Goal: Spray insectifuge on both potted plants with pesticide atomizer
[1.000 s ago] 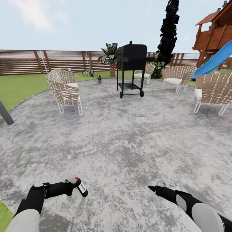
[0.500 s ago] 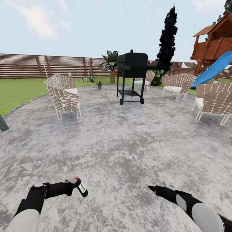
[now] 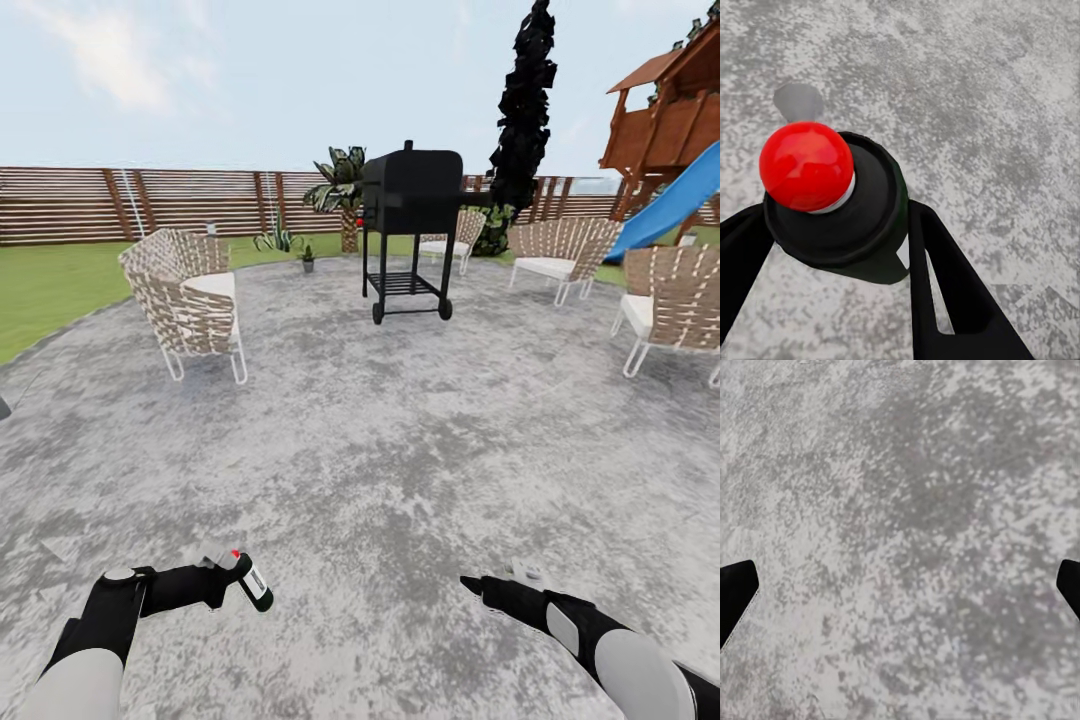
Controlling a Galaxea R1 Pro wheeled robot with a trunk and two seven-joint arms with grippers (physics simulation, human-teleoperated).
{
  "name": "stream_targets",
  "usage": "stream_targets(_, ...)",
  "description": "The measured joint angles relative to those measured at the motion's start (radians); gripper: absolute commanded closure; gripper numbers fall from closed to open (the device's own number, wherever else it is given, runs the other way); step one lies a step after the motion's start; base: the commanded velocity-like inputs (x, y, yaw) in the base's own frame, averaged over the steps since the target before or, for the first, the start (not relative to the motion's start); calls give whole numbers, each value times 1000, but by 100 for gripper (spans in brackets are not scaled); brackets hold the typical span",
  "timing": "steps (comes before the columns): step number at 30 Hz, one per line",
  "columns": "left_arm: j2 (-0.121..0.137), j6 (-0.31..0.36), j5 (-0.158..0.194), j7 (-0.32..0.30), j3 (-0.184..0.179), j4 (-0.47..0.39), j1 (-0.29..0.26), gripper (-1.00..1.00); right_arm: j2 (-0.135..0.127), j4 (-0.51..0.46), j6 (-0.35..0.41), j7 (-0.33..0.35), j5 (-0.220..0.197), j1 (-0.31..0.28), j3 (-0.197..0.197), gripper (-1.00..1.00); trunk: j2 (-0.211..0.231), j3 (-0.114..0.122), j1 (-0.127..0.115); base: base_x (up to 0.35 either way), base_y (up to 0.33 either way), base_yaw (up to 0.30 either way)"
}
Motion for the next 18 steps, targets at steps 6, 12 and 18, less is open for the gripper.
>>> stream_targets(6,0,0,0,0,0,0,0,100,0,0,1,0,0,0,0,-100,0,0,0,335,0,0)
stream_targets(12,0,0,0,0,0,0,0,100,0,0,0,0,0,0,0,-100,0,0,0,335,0,0)
stream_targets(18,0,0,0,0,0,0,0,100,0,0,0,0,0,0,0,-100,0,0,0,335,0,0)
